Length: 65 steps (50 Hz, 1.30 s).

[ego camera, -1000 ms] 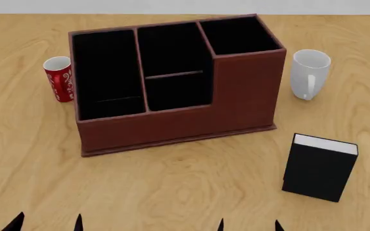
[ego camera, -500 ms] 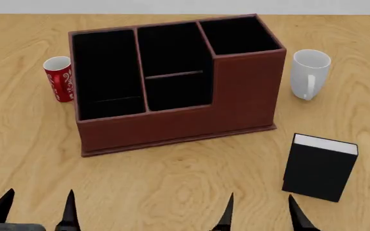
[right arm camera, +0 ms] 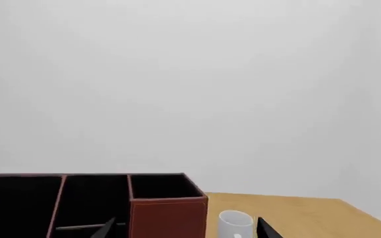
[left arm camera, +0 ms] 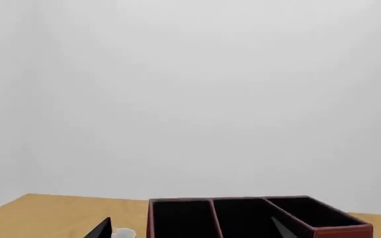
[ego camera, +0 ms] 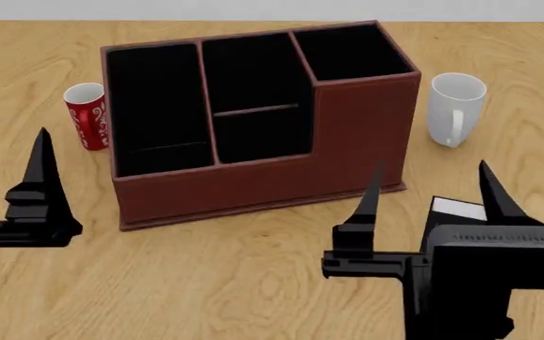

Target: Pick up the book and place it in the right compartment of the caddy.

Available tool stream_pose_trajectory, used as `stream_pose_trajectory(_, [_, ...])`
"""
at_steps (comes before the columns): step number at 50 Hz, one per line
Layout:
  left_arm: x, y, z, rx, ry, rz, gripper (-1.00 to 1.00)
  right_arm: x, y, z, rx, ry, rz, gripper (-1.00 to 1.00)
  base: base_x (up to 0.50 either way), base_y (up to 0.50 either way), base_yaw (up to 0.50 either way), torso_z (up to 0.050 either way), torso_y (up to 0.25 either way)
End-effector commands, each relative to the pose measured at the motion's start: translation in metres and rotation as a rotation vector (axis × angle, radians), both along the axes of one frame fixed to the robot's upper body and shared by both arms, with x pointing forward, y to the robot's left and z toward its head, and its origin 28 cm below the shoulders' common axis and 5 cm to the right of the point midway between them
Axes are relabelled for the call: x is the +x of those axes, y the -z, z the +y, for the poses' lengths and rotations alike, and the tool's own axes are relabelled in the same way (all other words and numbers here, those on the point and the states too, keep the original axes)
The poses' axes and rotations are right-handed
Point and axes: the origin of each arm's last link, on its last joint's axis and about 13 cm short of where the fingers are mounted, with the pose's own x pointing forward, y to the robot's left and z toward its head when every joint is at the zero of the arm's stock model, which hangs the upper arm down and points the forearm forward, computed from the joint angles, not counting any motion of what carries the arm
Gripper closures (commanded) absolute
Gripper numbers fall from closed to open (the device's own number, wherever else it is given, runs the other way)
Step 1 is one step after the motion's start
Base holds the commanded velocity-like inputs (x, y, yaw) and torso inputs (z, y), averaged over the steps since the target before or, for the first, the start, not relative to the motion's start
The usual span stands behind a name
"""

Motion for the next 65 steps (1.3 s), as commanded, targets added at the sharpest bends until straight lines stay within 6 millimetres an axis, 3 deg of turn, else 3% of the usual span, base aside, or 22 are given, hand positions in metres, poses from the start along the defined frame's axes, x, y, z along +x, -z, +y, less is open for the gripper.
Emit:
stream_pose_trajectory(1, [-0.007, -0.047, 0.002, 0.028, 0.019, -0.082, -1.00, 0.002, -0.035, -0.009, -0.043, 0.043, -0.054, -1.00, 0.00, 0.00, 0.00, 0.000, 0.000])
stream_pose_trajectory(9, [-0.011, -0.064, 0.002, 0.050, -0.016, -0.120, -1.00, -0.003, -0.057, -0.011, -0.063, 0.054, -0.103, -1.00, 0.00, 0.00, 0.00, 0.000, 0.000])
stream_pose_trajectory(17, [-0.014, -0.077, 0.003, 0.048, -0.047, -0.146, -1.00, -0.003, -0.066, -0.015, -0.081, 0.074, -0.098, -1.00, 0.00, 0.00, 0.00, 0.000, 0.000])
stream_pose_trajectory(65, [-0.014, -0.078, 0.009, 0.020, -0.047, -0.174, -1.00, 0.005, -0.073, -0.011, -0.114, 0.053, -0.108, -1.00, 0.32, -0.11, 0.00, 0.000, 0.000])
